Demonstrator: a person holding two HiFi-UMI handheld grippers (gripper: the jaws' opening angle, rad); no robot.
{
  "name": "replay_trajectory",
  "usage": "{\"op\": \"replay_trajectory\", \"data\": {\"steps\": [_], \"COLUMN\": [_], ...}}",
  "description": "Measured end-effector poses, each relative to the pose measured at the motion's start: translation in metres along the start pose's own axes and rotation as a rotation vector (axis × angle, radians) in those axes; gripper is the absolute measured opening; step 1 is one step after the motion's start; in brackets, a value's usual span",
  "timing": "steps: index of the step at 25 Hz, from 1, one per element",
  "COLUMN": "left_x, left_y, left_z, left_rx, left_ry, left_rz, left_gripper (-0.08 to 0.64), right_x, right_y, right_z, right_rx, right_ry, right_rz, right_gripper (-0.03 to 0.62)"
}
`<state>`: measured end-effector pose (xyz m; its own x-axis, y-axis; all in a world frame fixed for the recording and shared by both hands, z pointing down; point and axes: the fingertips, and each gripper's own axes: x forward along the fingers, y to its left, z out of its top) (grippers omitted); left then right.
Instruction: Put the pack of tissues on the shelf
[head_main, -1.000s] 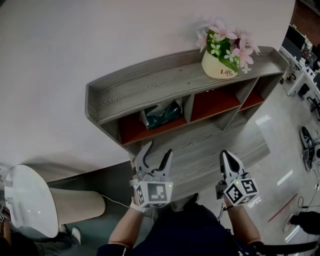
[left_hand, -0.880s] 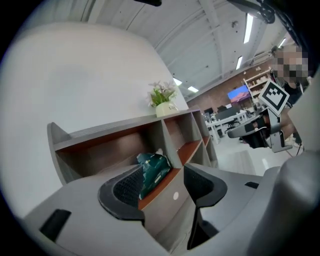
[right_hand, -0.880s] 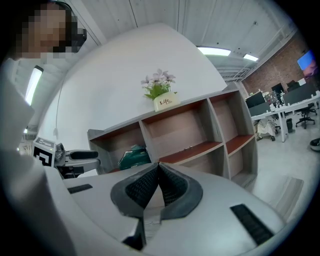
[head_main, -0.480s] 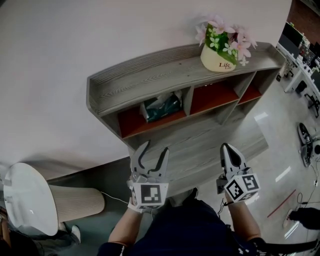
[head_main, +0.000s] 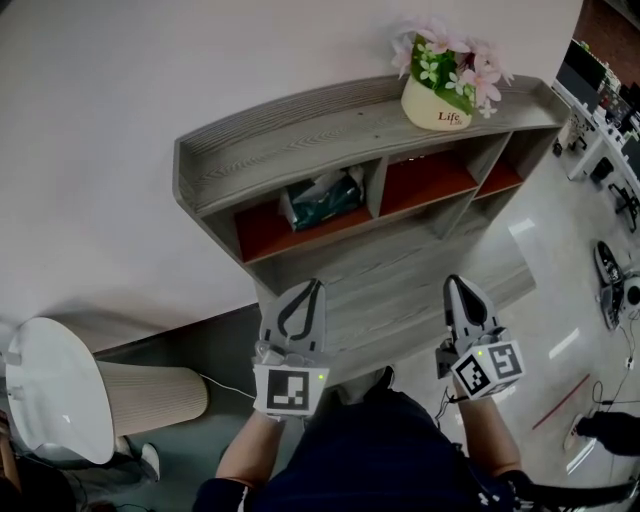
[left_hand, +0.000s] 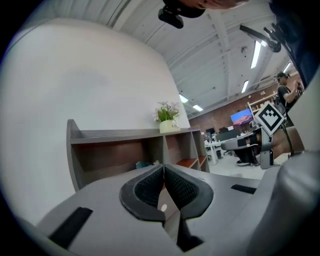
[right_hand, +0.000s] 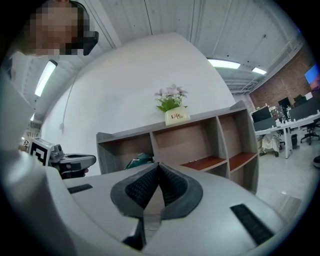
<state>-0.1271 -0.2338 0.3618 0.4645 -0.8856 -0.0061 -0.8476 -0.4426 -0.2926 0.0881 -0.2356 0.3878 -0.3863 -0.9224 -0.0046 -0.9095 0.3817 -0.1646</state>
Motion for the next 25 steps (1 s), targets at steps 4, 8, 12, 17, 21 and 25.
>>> {"op": "replay_trajectory", "data": {"steps": [4, 8, 12, 17, 21, 25], "left_x": [-0.003, -0.002, -0.001, -0.001, -0.001, 0.002], "left_y": [-0.005, -0.009, -0.016, -0.021, -0.022, -0.019], "left_z": [-0.005, -0.006, -0.018, -0.032, -0.039, -0.038], "left_rx": [-0.104, -0.077, -0.095, -0.101, -0.11, -0.112], "left_ry": [-0.01, -0.006, 0.033, 0.077, 0.1, 0.093], "left_rz": [-0.015, -0.024, -0.037, -0.05, -0.051, -0.044], "left_gripper": [0.023, 0.023, 0.025, 0.025, 0.023, 0.023], "right_x": [-0.007, -0.01, -0.014, -0.012, -0.011, -0.005], "right_y": [-0.002, -0.006, -0.009, -0.012, -0.013, -0.012], "right_z": [-0.007, -0.01, -0.01, -0.01, -0.01, -0.011], "right_rx": [0.01, 0.014, 0.005, 0.009, 0.009, 0.007], "right_ry": [0.01, 0.014, 0.022, 0.018, 0.027, 0.029], "right_rz": [-0.009, -0.014, -0.019, -0.021, -0.017, -0.005], "right_gripper": [0.011, 0.011, 0.011, 0.011, 0.011, 0.011]}}
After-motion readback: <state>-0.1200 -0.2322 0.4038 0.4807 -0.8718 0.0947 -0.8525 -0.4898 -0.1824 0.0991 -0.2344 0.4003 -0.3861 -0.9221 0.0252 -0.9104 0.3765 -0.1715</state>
